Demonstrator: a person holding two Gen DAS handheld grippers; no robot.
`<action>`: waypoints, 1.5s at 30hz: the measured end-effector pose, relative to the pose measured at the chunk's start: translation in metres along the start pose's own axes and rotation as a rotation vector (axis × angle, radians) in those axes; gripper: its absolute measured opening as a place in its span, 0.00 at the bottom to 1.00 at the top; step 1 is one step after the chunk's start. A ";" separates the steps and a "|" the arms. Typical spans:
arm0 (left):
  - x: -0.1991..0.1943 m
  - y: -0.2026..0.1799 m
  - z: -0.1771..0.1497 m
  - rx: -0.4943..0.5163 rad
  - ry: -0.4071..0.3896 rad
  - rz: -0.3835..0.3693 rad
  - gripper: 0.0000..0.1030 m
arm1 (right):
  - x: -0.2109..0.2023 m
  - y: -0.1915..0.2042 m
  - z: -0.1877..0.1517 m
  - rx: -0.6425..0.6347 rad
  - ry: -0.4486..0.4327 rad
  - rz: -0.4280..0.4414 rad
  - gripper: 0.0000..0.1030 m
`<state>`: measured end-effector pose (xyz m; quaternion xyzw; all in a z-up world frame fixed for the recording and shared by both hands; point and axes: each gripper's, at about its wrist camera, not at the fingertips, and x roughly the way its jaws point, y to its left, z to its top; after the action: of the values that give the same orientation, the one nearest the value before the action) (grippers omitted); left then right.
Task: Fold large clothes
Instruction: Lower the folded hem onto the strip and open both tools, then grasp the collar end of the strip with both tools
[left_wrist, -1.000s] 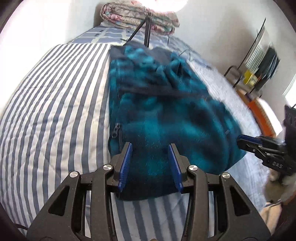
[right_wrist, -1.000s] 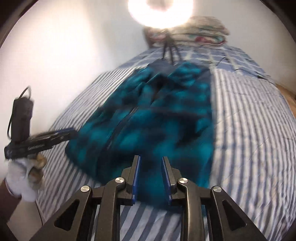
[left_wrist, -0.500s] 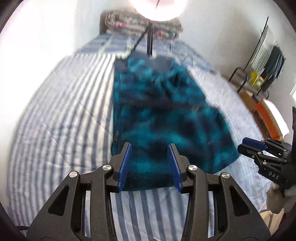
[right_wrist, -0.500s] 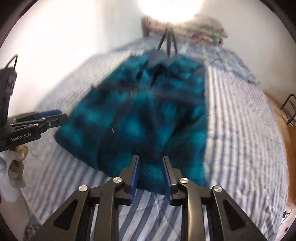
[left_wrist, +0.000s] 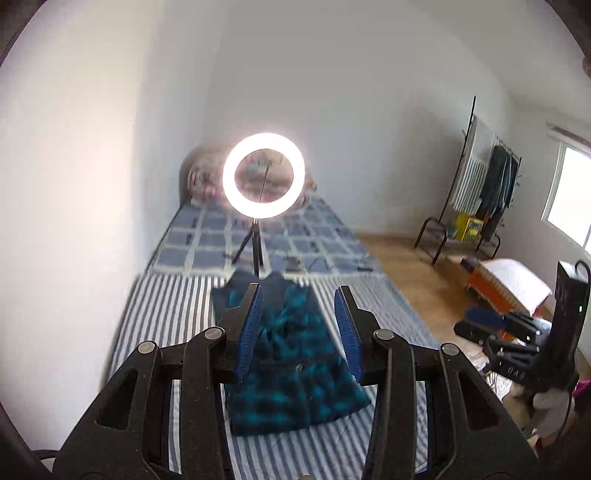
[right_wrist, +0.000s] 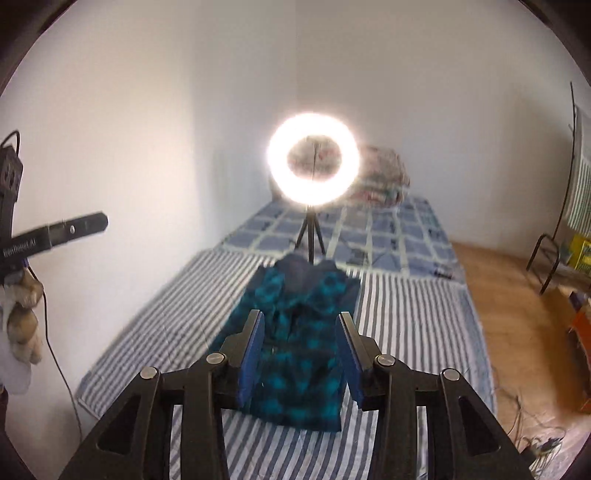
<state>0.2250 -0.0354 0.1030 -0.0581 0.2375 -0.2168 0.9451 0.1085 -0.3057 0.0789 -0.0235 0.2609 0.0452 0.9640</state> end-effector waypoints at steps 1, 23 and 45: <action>-0.012 -0.006 0.013 0.014 -0.023 0.007 0.41 | -0.013 0.002 0.008 -0.004 -0.022 -0.001 0.40; -0.074 -0.041 0.016 0.136 -0.018 0.019 0.41 | -0.055 0.046 0.011 -0.069 -0.045 0.076 0.29; 0.146 0.079 -0.055 0.053 0.225 0.090 0.41 | 0.297 0.036 -0.136 0.033 0.466 0.216 0.21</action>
<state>0.3444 -0.0284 -0.0244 0.0021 0.3387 -0.1856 0.9224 0.2923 -0.2569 -0.1888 0.0103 0.4776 0.1369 0.8678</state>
